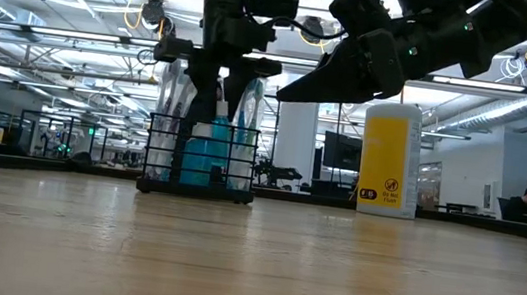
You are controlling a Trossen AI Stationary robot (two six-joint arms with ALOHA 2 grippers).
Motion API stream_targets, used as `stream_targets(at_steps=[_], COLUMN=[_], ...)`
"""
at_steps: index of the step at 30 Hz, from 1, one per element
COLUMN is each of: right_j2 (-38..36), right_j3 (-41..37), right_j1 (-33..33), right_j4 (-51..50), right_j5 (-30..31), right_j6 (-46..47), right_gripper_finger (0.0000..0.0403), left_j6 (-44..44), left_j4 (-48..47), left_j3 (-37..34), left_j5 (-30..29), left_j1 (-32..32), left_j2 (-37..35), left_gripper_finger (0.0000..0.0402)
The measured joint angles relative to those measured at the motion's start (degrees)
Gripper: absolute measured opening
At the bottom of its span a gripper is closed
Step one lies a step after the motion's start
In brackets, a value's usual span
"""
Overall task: Pick & Place toothbrushing station
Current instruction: Put the blue mouthwash into the black mesh organizer, then put the blue toothbrush into the black mesh organizer
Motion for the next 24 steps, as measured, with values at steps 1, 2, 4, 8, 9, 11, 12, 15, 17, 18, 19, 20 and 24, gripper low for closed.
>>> stream_targets(at_steps=[1,2,4,8,9,11,12,15,17,18,19,20,24], right_j2=[0.00,0.00,0.00,0.02,0.02,0.02,0.02,0.02,0.02,0.02,0.02,0.02,0.02], right_j3=[0.00,0.00,0.00,0.00,0.00,0.00,0.00,0.00,0.00,0.00,0.00,0.00,0.00], right_j1=[0.00,-0.02,-0.02,0.00,-0.02,-0.01,-0.01,-0.02,0.00,-0.02,-0.02,-0.01,-0.02], right_j4=[0.00,0.00,0.00,0.00,0.00,0.00,0.00,0.00,0.00,0.00,0.00,0.00,0.00], right_j5=[0.00,0.00,0.00,0.00,0.00,0.00,0.00,0.00,0.00,0.00,0.00,0.00,0.00], right_j6=[0.00,0.00,0.00,0.00,0.00,0.00,0.00,0.00,0.02,0.00,0.00,0.01,0.01], right_gripper_finger=[0.0187,0.0187,0.0187,0.0187,0.0187,0.0187,0.0187,0.0187,0.0187,0.0187,0.0187,0.0187,0.0187], left_j6=[0.12,0.12,0.14,0.22,0.22,0.01,-0.17,-0.54,-0.54,-0.56,-0.58,-0.71,-1.81], left_j4=[0.01,0.00,0.00,0.02,0.02,0.02,0.02,0.02,0.03,0.02,0.02,0.02,-0.10], left_j3=[0.00,0.00,0.00,0.00,0.00,0.00,0.00,0.00,0.00,0.00,0.00,0.00,0.00], left_j5=[-0.01,0.00,0.00,0.00,0.00,0.03,0.07,0.11,0.10,0.10,0.09,0.09,-0.09], left_j1=[0.12,0.26,0.52,0.61,0.61,0.56,0.56,0.59,0.59,0.56,0.56,0.56,0.44], left_j2=[0.00,-0.02,-0.02,-0.02,-0.02,-0.02,-0.02,-0.02,-0.02,-0.02,-0.02,-0.06,-1.03], left_gripper_finger=[0.0130,0.0130,0.0125,0.0112,0.0109,0.0104,0.0102,0.0103,0.0103,0.0102,0.0102,0.0102,0.0102])
